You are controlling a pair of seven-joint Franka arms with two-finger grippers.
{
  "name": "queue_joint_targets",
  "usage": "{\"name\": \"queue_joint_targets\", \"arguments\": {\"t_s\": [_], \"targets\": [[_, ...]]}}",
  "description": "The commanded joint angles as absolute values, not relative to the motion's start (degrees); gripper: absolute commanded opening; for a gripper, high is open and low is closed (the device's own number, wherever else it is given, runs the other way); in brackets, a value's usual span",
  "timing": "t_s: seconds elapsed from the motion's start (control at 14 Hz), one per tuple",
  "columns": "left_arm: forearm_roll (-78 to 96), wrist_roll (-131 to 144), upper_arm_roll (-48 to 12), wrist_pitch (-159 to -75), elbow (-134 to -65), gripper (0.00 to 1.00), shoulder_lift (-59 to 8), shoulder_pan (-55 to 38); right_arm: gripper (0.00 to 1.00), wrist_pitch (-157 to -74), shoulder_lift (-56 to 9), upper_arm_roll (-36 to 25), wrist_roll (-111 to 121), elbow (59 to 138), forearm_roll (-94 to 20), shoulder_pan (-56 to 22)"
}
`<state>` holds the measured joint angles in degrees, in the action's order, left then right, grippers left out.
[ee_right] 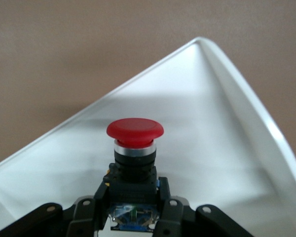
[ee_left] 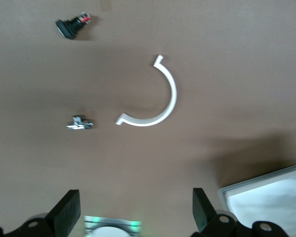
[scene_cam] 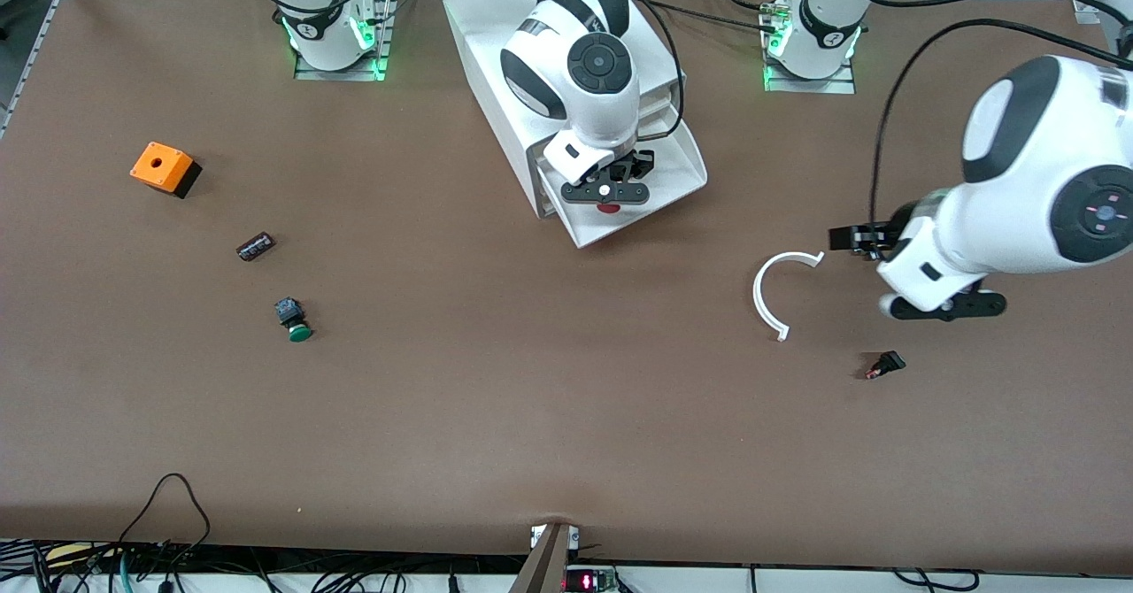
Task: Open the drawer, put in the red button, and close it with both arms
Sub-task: 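Release the red button into the drawer and push it shut with the right gripper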
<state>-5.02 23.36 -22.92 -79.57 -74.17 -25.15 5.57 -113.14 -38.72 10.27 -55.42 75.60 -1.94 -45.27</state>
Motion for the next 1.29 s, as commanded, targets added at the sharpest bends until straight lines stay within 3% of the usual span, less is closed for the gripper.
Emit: {"name": "queue_joint_targets", "arguments": {"t_s": [0.0, 0.14, 0.21, 0.29, 0.36, 0.86, 1.21], "targets": [[-3.78, 29.34, -25.48, -85.23, -81.62, 1.0, -21.81, 6.15, 0.0, -112.68, -38.58, 10.11, -57.04, 76.72, -0.97, -46.23], [-3.78, 33.12, -27.33, -89.63, -87.07, 1.0, -19.61, 6.15, 0.02, -112.76, -38.58, 10.02, -58.09, 77.17, -0.88, -46.67], [-3.69, 34.79, -27.68, -91.56, -89.27, 1.0, -18.82, 6.24, 0.37, -112.76, -38.58, 10.02, -58.88, 77.25, -0.27, -46.58], [-3.69, 36.11, -27.77, -93.15, -90.95, 1.0, -18.55, 6.15, 0.84, -112.76, -38.67, 10.02, -59.58, 77.26, -0.09, -46.58], [-3.6, 37.78, -28.56, -94.82, -92.36, 1.0, -18.37, 6.15, 1.0, -112.68, -38.5, 9.93, -59.5, 76.99, 0.26, -46.41], [-3.6, 51.29, -33.47, -110.81, -102.04, 1.0, -20.38, 5.89, 1.0, -101.53, -36.48, 7.82, -52.24, 66.02, 0.97, -38.95], [-6.32, 62.12, -35.33, -124.96, -107.92, 1.0, -22.94, 0.98, 1.0, -96.27, -30.33, 7.91, -37.21, 66.18, 0.17, -28.41]]}}
